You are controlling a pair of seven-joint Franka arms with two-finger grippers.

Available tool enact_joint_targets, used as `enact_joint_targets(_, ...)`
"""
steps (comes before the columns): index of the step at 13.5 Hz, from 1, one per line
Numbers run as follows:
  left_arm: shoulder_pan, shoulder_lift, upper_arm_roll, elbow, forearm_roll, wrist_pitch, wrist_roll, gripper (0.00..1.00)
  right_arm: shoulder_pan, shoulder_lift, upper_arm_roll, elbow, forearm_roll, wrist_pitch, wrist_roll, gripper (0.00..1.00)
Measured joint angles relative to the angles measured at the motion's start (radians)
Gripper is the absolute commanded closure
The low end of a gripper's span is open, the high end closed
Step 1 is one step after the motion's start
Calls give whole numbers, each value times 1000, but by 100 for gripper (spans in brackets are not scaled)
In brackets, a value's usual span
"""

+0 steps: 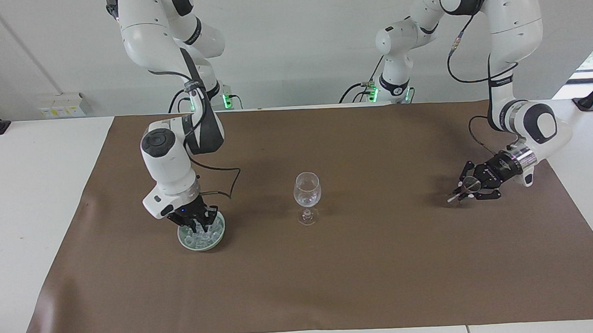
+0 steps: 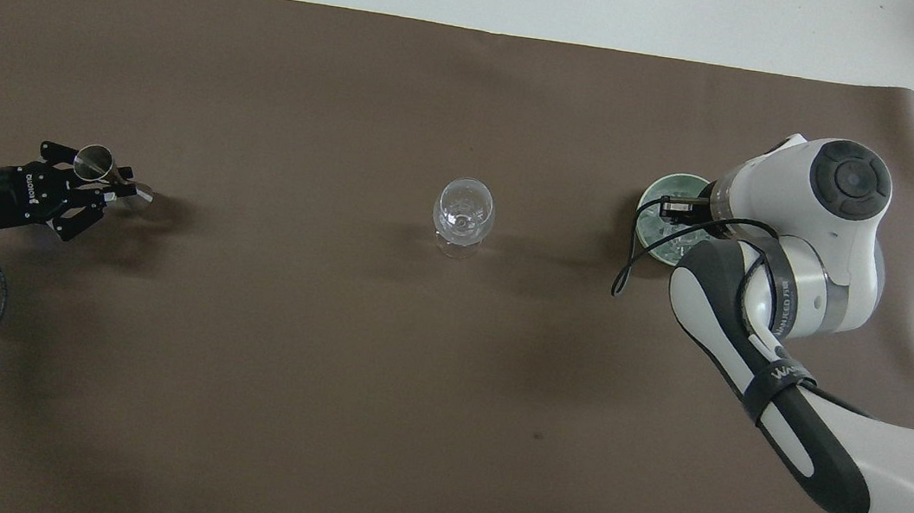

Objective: Pour wine and add ice with both arms

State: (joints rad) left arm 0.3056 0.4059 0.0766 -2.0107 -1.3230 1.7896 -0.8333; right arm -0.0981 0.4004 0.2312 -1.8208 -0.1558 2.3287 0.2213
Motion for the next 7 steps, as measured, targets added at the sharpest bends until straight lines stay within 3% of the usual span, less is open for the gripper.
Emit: enact_joint_targets(7,0,2,-1,-35,-26,0,41,100,0,1,0,54,-32,-76,0,86)
